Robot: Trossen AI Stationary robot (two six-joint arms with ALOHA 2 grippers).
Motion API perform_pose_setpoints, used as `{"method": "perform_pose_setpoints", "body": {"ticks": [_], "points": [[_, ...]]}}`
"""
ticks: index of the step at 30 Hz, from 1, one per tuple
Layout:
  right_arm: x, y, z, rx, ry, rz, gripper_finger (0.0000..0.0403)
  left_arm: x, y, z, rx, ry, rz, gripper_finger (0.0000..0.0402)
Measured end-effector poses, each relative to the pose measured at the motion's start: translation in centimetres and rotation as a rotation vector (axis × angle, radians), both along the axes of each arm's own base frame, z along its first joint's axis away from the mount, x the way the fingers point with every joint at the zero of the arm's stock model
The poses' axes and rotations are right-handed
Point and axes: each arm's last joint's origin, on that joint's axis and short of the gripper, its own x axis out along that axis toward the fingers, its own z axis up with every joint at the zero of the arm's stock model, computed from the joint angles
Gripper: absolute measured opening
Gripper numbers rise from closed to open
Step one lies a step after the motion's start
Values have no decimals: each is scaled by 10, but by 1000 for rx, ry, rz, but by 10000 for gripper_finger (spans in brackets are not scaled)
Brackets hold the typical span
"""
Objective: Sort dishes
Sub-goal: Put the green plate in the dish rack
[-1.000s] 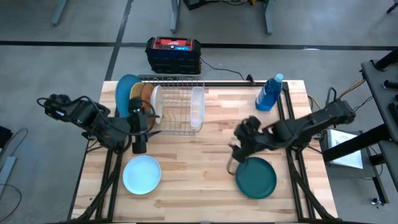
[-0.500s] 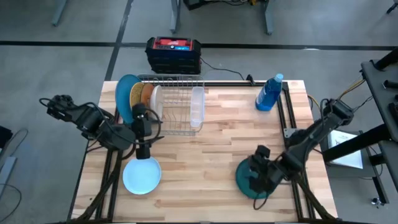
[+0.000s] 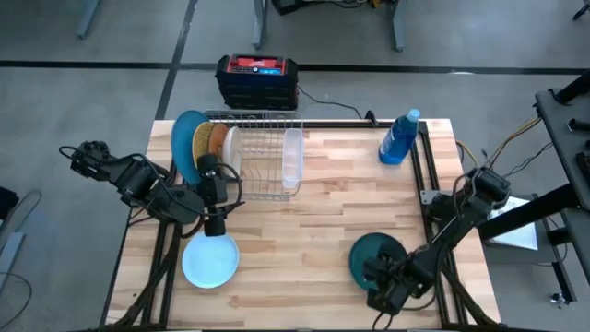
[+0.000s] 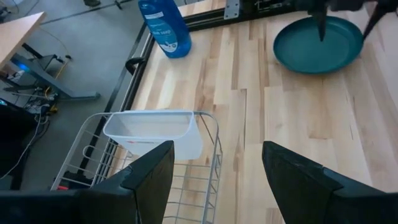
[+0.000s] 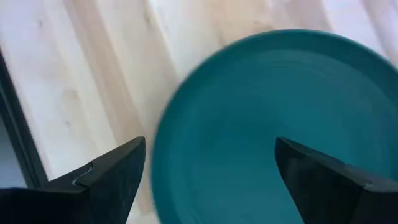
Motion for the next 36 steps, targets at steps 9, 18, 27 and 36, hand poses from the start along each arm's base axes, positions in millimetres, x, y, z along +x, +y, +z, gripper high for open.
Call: {"method": "perform_pose_setpoints", "body": {"ticks": [9,18,27,36], "points": [[20,26,-21,-12,81,33,346,-1,1,1,-1,-2,0,233],[22,32,-54,-27,209,-16,323,-1,1,1,13,4,-10,233],[24,31,-54,-24,201,-34,171,-1,1,0,18,7,-13,233],[23,29,-44,-63,199,1,12,-3,4,1,107,-14,56,233]]}}
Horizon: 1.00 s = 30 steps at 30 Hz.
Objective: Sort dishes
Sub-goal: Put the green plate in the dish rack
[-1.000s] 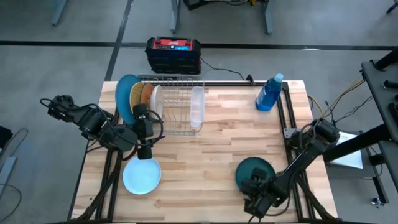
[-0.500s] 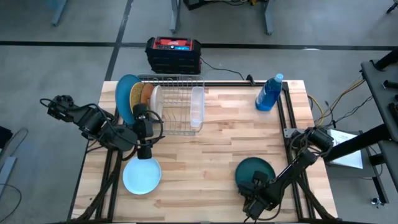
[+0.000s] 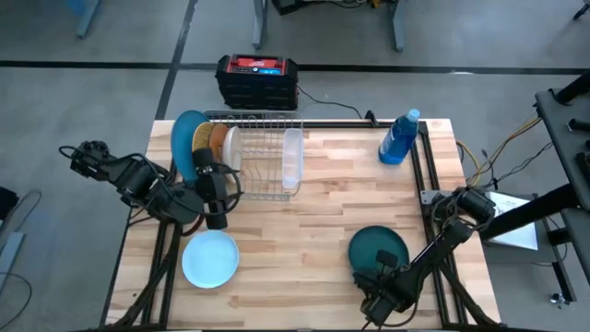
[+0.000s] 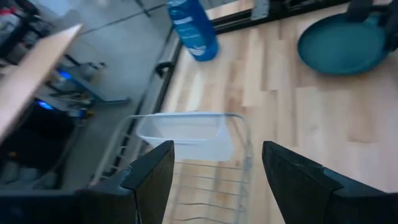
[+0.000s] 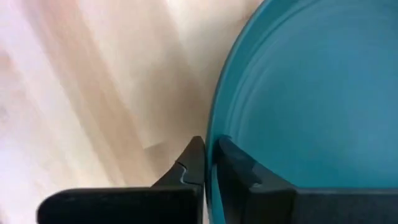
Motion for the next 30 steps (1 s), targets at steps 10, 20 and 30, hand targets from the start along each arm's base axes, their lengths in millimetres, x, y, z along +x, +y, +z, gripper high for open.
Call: {"method": "perform_pose_setpoints", "body": {"ticks": [10,20,30], "points": [[-3,-14,72,-119,-227,-83,1,-9,5,6,40,-12,-11,233],[-9,-54,149,-323,-833,-250,0,-30,16,16,67,-34,-42,233],[31,-91,183,-578,-1197,-526,0,-57,30,28,64,-92,-58,233]]}}
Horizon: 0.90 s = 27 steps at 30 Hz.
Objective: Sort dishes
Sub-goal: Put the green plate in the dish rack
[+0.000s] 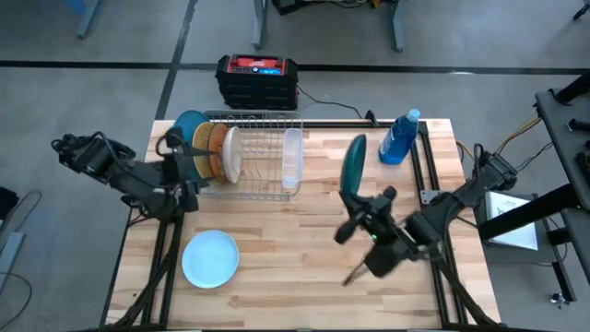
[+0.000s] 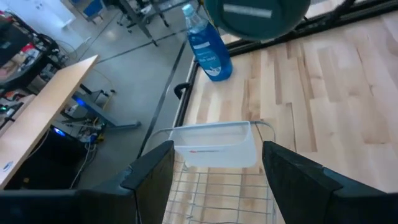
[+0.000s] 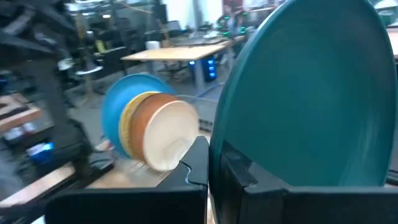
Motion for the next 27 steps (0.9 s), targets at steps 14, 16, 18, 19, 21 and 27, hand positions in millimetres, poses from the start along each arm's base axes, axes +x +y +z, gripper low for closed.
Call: {"method": "perform_pose_setpoints", "body": {"ticks": [14,16,18,19,21,27], "points": [[73,-25,38,-126,13,1195,0,-39,21,9,-20,-75,26,233],[74,-29,42,-194,-27,1345,0,-42,22,9,-30,-79,31,233],[78,-33,41,-268,-69,1458,0,-46,24,8,-36,-76,35,233],[81,-36,41,-305,-99,1488,0,-47,25,8,-40,-75,37,233],[88,-43,38,-360,-128,1481,0,-51,27,7,-49,-75,41,233],[123,-85,30,-485,-319,1145,0,-59,31,10,-73,-115,43,233]]}}
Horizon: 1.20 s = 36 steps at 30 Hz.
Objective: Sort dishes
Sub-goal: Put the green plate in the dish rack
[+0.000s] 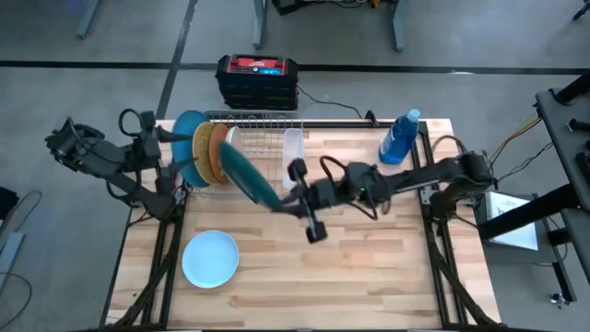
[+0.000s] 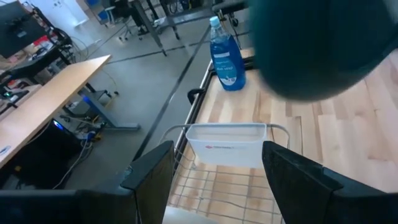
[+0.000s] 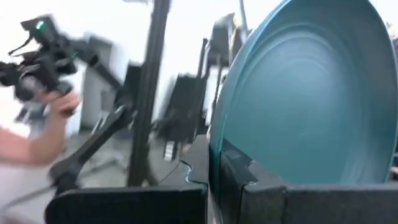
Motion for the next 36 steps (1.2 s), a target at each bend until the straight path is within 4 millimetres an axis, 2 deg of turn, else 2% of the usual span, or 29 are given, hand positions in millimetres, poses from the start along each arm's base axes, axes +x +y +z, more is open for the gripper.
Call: {"method": "perform_pose_setpoints", "body": {"ticks": [4,8,13,17,25,30,36], "points": [[21,-32,-16,101,-83,-49,0,-7,3,2,-15,-29,0,233],[41,-67,-44,234,-156,-176,0,-17,9,3,-29,-58,2,233],[57,-90,-80,400,-210,-395,0,-34,18,5,-49,-108,13,233],[66,-107,-109,543,-221,-415,0,-46,24,5,-76,-148,19,233],[77,-118,-146,747,-212,-462,0,-59,31,5,-123,-198,29,233],[83,-119,-155,855,-207,-450,0,-59,31,5,-123,-199,29,233],[91,-121,-164,909,-109,-500,0,-59,31,5,-120,-196,28,233]]}}
